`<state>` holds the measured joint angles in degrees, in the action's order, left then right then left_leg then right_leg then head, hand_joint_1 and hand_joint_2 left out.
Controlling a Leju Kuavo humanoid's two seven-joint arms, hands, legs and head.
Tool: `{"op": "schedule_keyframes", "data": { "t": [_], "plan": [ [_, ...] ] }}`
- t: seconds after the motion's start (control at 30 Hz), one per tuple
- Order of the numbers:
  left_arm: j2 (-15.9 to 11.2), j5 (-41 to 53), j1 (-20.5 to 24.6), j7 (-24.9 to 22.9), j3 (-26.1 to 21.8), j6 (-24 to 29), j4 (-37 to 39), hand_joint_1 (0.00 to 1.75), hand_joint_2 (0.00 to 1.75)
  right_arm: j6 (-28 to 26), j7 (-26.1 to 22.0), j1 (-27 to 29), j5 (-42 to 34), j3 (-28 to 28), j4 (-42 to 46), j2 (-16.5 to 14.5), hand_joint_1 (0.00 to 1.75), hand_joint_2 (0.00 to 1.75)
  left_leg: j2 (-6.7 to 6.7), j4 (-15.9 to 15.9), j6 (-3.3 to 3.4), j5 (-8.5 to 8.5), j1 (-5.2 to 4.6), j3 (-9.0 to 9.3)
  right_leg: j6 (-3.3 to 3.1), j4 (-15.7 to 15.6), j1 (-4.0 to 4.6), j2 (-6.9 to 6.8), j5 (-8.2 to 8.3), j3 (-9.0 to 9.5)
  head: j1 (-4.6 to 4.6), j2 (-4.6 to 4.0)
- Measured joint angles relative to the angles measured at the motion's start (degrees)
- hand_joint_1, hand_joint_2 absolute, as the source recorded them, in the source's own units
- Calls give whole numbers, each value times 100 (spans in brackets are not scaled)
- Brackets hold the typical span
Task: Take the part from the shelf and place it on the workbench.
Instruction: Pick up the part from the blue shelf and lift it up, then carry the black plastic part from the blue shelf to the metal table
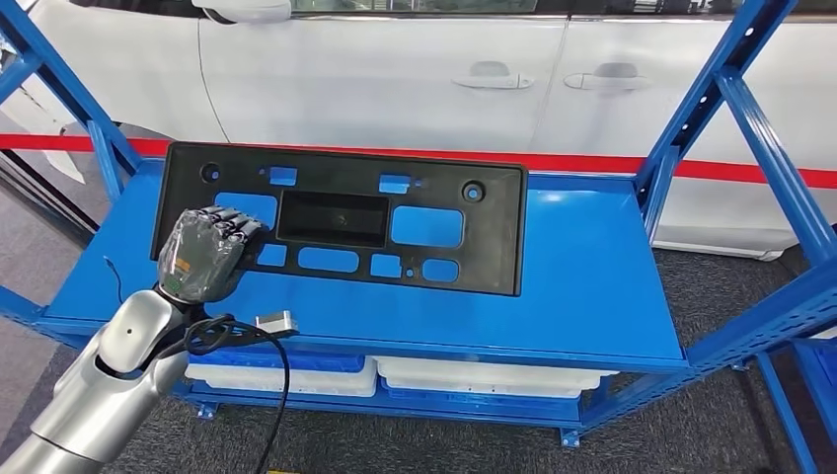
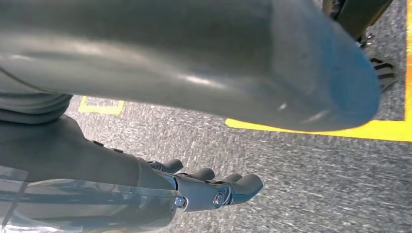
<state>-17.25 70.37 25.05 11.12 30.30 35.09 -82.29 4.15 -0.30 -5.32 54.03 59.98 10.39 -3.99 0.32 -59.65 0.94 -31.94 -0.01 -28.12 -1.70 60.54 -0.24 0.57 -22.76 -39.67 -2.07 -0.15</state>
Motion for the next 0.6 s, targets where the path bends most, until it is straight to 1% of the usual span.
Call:
{"op": "schedule_keyframes", "data": {
  "t": [0.03, 0.1, 0.13, 0.17, 0.2, 0.23, 0.27, 0.3, 0.33, 0.37, 0.4, 0.43, 0.47, 0.5, 0.53, 0.57, 0.6],
  "plan": [
    [-4, -13, 24, -2, 2, 13, -1, 175, 175, 1, 2, -2, 0, 1, 0, -7, 0, 0, 5, 142, 20, 35, -25, 60, 31, -13, -7, -5, 50, -13, 1, 0],
    [-20, -23, 40, -7, 9, 35, -1, 175, 175, 1, 7, 1, 0, 5, 0, -10, 0, 0, 8, 158, 28, 125, -57, 15, 101, -66, -30, -13, 150, -16, 0, 0],
    [-24, -27, 38, -8, 16, 37, 0, 175, 175, 1, 9, 6, 0, 9, -1, -9, 0, 0, 9, 188, 43, 183, -50, -5, 130, -86, -26, -14, 187, -18, 1, 0],
    [-27, -31, 40, -7, 24, 37, 1, 175, 175, 1, 11, 10, 0, 13, 0, -8, 0, 0, 22, 221, 55, 249, -36, -16, 153, -93, -26, -12, 180, -28, 1, 0],
    [-26, -45, 44, -4, 39, 41, 2, 175, 175, 1, 12, 11, 0, 17, 1, -7, 0, 0, 31, 257, 74, 324, -17, -49, 175, -45, -23, -10, 68, -55, 2, 0],
    [-26, -69, 50, -1, 55, 51, 4, 175, 175, 1, 14, 11, 0, 20, 1, -7, 0, 0, 40, 287, 103, 403, 1, -99, 195, 91, -25, -10, -149, -101, 2, 0],
    [-26, -100, 56, 3, 69, 66, 5, 175, 175, 2, 15, 9, 0, 22, 1, -7, 0, 0, 48, 291, 125, 474, 3, -165, 213, 329, -41, -12, -450, -160, 2, 0],
    [-26, -141, 57, 9, 83, 83, 6, 175, 175, 2, 17, 8, 0, 23, 0, -7, 0, 0, 46, 291, 146, 544, 1, -258, 234, 655, -46, -16, -768, -224, 2, 0],
    [-26, -182, 56, 16, 90, 100, 6, 175, 175, 2, 20, 8, 0, 24, -1, -7, 0, 0, 47, 281, 156, 609, -1, -356, 251, 1004, -54, -17, -993, -275, 1, 0],
    [-26, -222, 51, 26, 93, 115, 7, 175, 175, 1, 21, 8, 0, 25, 0, -7, 0, 0, 48, 262, 146, 674, 0, -460, 268, 1285, -60, -19, -1074, -284, 2, 0],
    [-26, -265, 45, 39, 95, 125, 7, 175, 175, -1, 21, 7, 0, 26, 1, -5, 0, 0, 49, 238, 134, 731, 3, -564, 283, 1426, -66, -21, -1020, -233, 1, 0],
    [-26, -307, 36, 55, 95, 134, 7, 175, 175, -3, 21, 7, 0, 28, 1, -3, 0, 0, 50, 201, 115, 783, 10, -673, 295, 1364, -76, -23, -863, -77, 1, 0],
    [-27, -345, 25, 69, 94, 143, 7, 175, 175, -4, 21, 7, 0, 29, 2, 0, 0, 0, 50, 155, 93, 824, 16, -772, 302, 1122, -91, -26, -712, 170, 1, 0],
    [-29, -378, 12, 82, 92, 149, 5, 175, 175, -5, 21, 5, 0, 29, 2, 3, 0, 0, 49, 103, 68, 855, 15, -860, 302, 757, -98, -27, -669, 462, 1, 0],
    [-33, -403, 0, 91, 86, 156, 1, 175, 175, -6, 21, 4, 0, 31, 2, 5, 0, 0, 48, 47, 37, 887, 11, -933, 280, 372, -93, -21, -702, 740, 1, 0],
    [-37, -417, -10, 92, 80, 168, -2, 175, 175, -6, 20, 6, 0, 32, 2, 6, 0, 0, 48, 11, 4, 918, 7, -975, 250, 93, -82, -15, -782, 915, 1, 0],
    [-41, -426, -18, 93, 74, 181, -5, 175, 175, -6, 20, 7, 0, 33, 2, 6, 0, 0, 48, -5, -32, 958, 3, -1001, 208, -65, -65, -8, -852, 995, 0, 0]
  ]
}}
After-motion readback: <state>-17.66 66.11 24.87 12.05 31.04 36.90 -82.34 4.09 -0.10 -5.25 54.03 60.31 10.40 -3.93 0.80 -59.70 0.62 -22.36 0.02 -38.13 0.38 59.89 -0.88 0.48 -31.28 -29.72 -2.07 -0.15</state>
